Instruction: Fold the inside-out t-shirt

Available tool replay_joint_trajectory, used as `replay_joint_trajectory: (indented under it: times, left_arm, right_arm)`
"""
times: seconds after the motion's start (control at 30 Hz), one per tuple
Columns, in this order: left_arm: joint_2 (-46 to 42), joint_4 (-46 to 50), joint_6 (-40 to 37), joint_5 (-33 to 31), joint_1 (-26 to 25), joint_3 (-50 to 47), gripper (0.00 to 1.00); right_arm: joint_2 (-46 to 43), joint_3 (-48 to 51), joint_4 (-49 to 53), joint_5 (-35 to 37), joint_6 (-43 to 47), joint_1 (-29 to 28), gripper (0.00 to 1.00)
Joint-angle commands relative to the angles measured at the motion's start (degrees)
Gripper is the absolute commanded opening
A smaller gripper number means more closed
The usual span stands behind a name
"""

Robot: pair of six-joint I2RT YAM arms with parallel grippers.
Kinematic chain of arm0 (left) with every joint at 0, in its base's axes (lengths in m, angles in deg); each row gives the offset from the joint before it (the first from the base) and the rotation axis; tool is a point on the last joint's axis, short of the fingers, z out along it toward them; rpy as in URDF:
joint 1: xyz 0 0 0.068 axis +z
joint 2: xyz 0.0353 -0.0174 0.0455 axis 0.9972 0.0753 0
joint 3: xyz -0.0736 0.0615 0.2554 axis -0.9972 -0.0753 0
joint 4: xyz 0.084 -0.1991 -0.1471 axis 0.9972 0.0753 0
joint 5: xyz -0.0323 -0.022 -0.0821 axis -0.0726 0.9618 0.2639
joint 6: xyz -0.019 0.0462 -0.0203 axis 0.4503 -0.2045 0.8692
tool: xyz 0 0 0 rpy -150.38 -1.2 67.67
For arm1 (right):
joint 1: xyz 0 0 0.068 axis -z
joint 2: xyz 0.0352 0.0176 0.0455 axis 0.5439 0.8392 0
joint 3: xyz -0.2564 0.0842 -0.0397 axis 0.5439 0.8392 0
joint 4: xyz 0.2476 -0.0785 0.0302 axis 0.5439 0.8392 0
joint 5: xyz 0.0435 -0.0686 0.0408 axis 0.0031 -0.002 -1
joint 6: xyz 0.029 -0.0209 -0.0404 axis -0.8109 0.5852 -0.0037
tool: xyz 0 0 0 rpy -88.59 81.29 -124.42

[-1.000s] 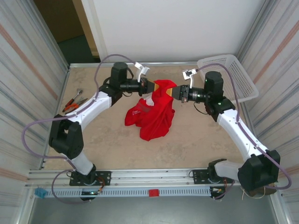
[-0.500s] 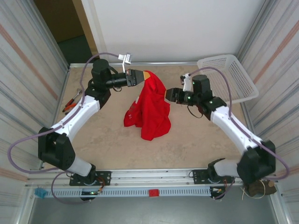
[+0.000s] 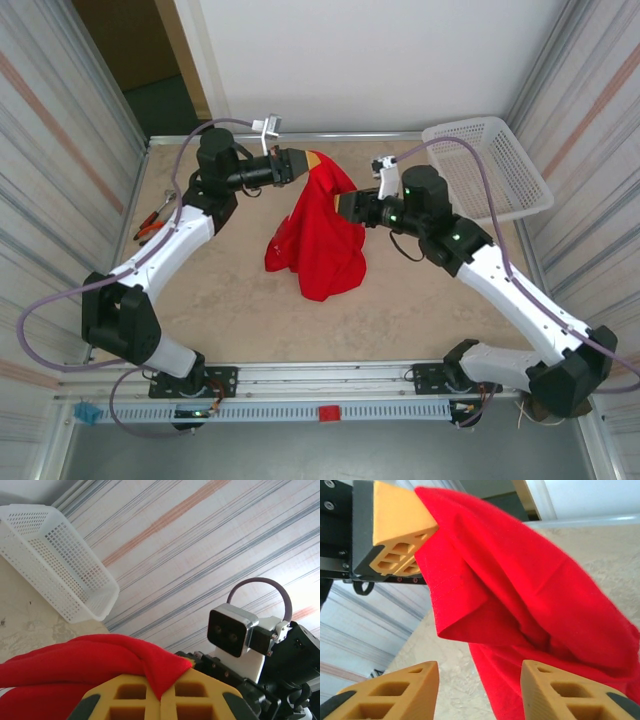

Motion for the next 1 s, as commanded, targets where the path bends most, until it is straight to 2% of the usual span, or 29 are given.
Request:
replay_joint_trajectory:
  times: [0.0, 0.3, 0.37, 0.43, 0.5, 0.53, 0.63, 0.73, 0.83, 0.97]
  left_arm:
    - [-1.7, -0.7, 0.2, -0.4, -0.7, -0.1, 0.00]
    - [-1.1, -0.7, 0.0, -0.3, -1.2, 0.3, 0.00]
    - [-0.9, -0.8, 0.0, -0.3, -1.3, 0.2, 0.00]
    - [-0.8, -0.8, 0.0, -0.2, -1.6, 0.3, 0.00]
    - [-0.6, -0.7, 0.0, -0.2, -1.5, 0.4, 0.00]
    - [-0.4, -0.4, -0.3, -0.4, -1.5, 0.5, 0.00]
    - [0.3, 2.5, -2.6, -1.0, -1.1, 1.9, 0.00]
    - [0.1, 7.4, -7.0, -3.1, 0.8, 2.2, 0.39]
    - [-2.2, 10.4, -12.9, -6.5, 1.8, -0.9, 0.52]
    - [-6.3, 12.7, -18.4, -10.9, -0.3, -6.7, 0.60]
  right_arm:
    - [1.7, -2.7, -2.9, -0.5, 0.5, -0.8, 0.48]
    - [5.4, -5.4, -4.5, -0.7, -0.4, -1.7, 0.44]
    - [6.2, -6.2, -4.4, -0.3, -0.3, -1.7, 0.40]
    - [7.0, -7.4, -3.5, 0.4, -0.1, -1.6, 0.29]
    - [7.6, -8.7, -2.6, -0.2, 0.3, -1.1, 0.07]
    - [7.7, -9.7, -1.8, -0.7, 0.8, -0.6, 0.00]
    - [6.7, -12.8, 0.0, -3.2, 1.0, 1.6, 0.00]
    - [6.0, -17.9, 2.8, -4.9, 0.9, 4.1, 0.00]
    - [6.3, -22.6, 4.8, -6.3, -0.1, 6.2, 0.00]
    - [7.4, -26.7, 6.3, -7.6, -1.3, 7.4, 0.00]
